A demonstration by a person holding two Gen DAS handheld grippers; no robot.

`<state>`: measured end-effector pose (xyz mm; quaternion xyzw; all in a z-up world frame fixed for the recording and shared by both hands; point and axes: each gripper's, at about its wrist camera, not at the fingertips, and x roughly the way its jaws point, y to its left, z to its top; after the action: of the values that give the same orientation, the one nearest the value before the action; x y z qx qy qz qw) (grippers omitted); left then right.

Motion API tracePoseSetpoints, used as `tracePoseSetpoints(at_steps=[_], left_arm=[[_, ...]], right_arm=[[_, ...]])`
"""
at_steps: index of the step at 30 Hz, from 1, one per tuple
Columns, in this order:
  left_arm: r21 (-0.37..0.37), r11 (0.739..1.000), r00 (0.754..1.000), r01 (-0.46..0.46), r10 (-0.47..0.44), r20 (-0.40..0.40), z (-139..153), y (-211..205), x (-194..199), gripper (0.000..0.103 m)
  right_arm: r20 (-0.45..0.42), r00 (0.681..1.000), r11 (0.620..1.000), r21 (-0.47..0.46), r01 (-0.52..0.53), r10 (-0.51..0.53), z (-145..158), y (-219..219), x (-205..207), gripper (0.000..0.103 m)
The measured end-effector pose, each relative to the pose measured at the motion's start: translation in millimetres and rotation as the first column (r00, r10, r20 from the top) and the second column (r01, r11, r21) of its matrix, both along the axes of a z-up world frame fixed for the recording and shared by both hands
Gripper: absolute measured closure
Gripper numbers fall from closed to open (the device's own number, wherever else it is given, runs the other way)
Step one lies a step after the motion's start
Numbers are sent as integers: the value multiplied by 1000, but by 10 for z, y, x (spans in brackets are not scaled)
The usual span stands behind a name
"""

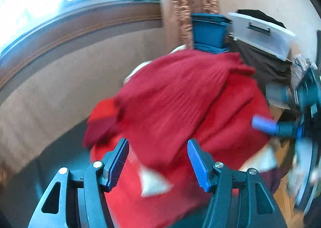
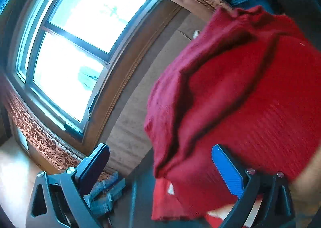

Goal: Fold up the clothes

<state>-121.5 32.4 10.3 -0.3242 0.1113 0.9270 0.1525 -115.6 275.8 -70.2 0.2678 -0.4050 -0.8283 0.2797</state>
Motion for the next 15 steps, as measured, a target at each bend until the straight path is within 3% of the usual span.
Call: tracePoseSetpoints(at_steps=[6, 12, 15], left_arm=[[-93, 993, 997, 77, -78, 2, 43, 745, -573, 41], [-190, 978, 996, 83, -84, -1, -50, 998, -914, 41], [-204, 974, 995, 98, -102, -10, -71, 1043, -936, 41]], right_arm=[[-19, 998, 998, -16, -55, 55, -120, 106, 3, 0], [-52, 994, 990, -98, -98, 93, -341, 196, -47, 0], [-82, 992, 986, -125, -107, 97, -420, 198, -62, 0]])
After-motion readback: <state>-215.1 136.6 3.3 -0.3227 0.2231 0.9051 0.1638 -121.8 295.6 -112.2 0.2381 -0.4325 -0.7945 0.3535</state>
